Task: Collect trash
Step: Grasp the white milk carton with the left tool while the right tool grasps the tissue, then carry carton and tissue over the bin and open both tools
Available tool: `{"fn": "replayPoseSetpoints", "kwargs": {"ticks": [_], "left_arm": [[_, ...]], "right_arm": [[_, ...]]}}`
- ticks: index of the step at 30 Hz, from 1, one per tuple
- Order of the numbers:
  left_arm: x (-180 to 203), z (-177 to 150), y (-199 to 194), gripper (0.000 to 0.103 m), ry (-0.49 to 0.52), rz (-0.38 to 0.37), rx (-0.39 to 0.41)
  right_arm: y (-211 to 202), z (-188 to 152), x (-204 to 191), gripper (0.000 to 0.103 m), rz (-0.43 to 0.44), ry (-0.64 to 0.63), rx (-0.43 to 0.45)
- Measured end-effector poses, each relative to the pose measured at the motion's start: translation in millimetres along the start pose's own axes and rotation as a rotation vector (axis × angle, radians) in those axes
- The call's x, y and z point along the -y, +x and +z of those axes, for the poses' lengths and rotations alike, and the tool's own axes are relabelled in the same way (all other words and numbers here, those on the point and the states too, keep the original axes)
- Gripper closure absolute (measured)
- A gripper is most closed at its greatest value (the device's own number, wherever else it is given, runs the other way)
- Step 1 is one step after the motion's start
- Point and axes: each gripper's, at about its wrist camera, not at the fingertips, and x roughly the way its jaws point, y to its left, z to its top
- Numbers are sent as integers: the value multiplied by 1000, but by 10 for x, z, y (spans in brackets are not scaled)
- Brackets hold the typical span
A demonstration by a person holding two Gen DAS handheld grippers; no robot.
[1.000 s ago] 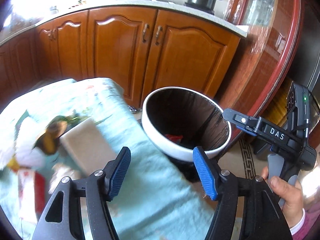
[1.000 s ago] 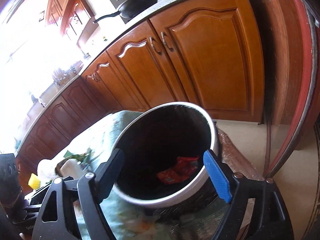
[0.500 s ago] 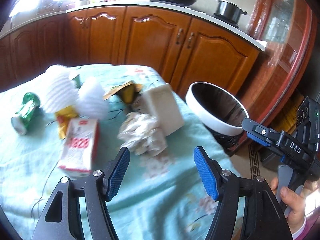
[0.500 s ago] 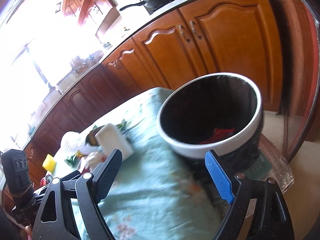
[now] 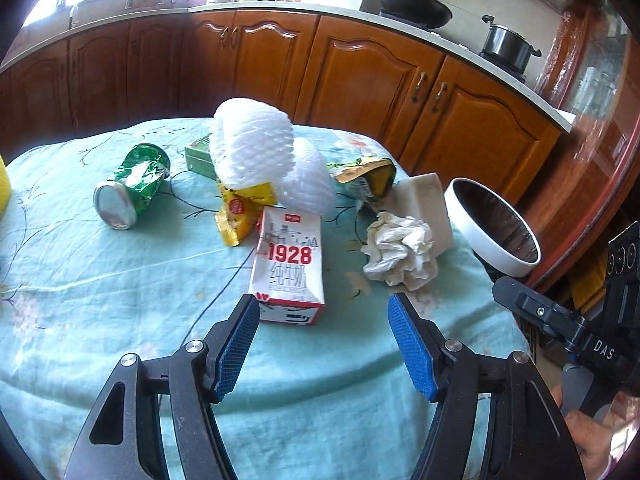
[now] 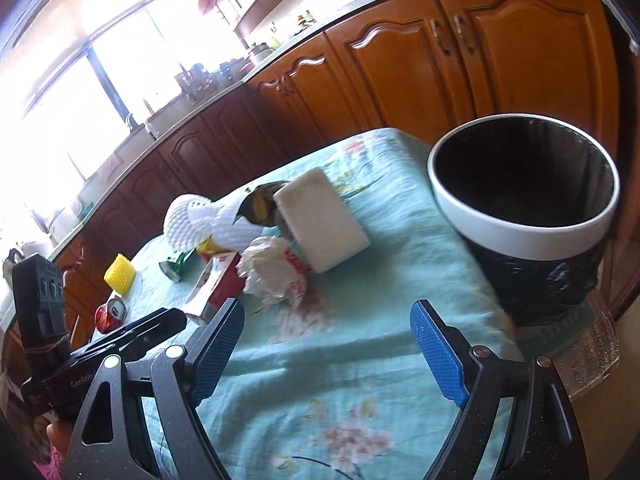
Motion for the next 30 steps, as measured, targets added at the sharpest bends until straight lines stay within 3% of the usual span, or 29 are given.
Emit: {"fn": "replayPoseSetpoints", "kwargs": {"ticks": [9, 15, 18, 19, 20, 21, 30], "left_arm": [[-166, 126, 103, 34, -38, 44, -52], [-192, 292, 433, 33, -3, 54, -99], [-166, 311, 565, 35, 27, 66, -105], [-157, 313, 605, 36, 38, 73, -109], [-146, 305, 635, 42, 47, 79, -111], [-142, 301, 665, 56, 54, 76, -115], [-202, 265, 496, 57, 34, 62, -49]], "right_arm": [[259, 1, -265, 19, 3, -75, -28], [478, 68, -292, 37, 4, -103, -62], [601, 100, -280, 51, 6, -103, -87], [638, 113, -279, 59, 7, -104, -95], [664, 118, -281, 72, 8, -106, -104], [677, 123, -284, 77, 11, -109, -109], [485, 49, -361, 84, 35, -128, -82]]}}
